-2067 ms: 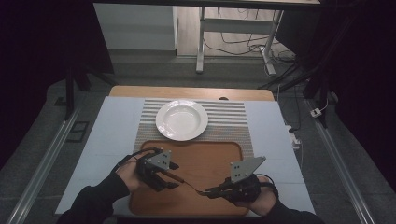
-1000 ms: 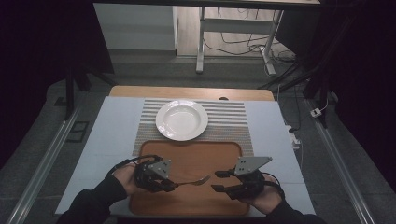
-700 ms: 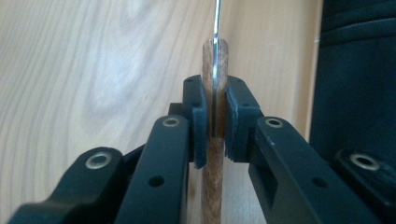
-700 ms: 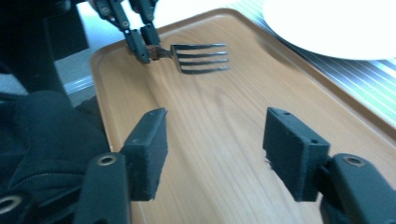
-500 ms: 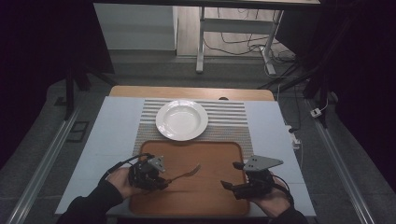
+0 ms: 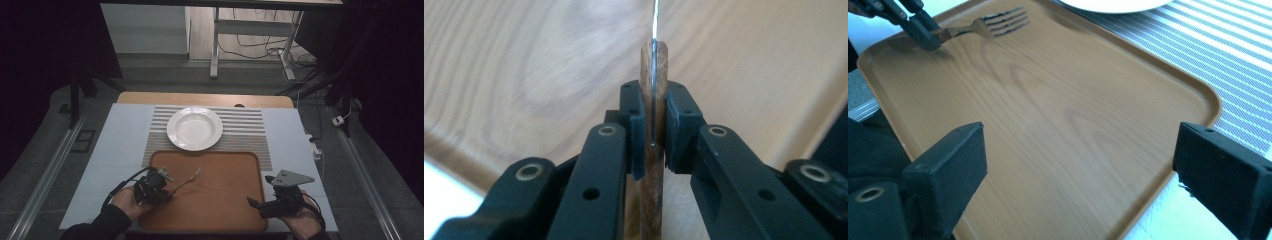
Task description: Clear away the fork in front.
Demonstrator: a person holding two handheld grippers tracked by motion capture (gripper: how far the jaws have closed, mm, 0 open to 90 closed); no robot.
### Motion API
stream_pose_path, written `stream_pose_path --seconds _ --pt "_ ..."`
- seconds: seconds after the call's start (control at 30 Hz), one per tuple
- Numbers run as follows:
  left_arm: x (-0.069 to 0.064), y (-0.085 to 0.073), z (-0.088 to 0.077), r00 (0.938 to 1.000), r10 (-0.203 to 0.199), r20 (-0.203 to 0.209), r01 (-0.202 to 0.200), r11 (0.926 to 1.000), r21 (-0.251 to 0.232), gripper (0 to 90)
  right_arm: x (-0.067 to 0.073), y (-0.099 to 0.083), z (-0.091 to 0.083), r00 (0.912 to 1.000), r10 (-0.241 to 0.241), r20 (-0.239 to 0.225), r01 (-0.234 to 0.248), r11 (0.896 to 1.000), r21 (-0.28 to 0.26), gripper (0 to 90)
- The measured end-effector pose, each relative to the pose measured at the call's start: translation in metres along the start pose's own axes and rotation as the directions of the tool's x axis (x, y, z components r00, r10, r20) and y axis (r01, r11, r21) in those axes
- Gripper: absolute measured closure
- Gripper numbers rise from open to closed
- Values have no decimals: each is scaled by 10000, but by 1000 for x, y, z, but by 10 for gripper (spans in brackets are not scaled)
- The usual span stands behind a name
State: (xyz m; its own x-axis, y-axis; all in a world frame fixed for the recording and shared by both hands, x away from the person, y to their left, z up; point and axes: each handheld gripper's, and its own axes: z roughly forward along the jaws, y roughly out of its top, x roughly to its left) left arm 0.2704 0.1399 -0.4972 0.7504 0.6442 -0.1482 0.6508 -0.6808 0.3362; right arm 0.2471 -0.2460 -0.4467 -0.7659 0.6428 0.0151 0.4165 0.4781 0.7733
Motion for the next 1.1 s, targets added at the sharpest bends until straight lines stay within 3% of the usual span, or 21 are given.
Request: stream_pose_path --seconds 0.17,0.3,0.53,0.7,0.93,1.1 --pt "8 2 6 9966 -797 -224 800 9967 149 798 1 -6 -7 9996 158 215 -158 9999 10 35" --pt "11 3 8 9944 -990 -363 991 9951 33 794 0 -11 -11 9981 486 373 -489 9988 70 14" --pt "13 1 7 9946 -1018 -212 1012 9945 -274 743 -3 -18 -14 9947 909 478 -923 9953 290 6" --pt "17 2 -2 9948 -1015 16 1012 9902 -961 709 -6 -19 -16 9915 1151 599 -1165 9930 201 7" --pt "21 14 -10 9958 -767 494 840 9821 -1687 881 -6 -19 -15 9900 1204 734 -1233 9917 360 6" --pt "24 25 -9 9965 -535 644 650 9791 -1929 888 -5 -19 -13 9908 1113 772 -1155 9920 518 6"
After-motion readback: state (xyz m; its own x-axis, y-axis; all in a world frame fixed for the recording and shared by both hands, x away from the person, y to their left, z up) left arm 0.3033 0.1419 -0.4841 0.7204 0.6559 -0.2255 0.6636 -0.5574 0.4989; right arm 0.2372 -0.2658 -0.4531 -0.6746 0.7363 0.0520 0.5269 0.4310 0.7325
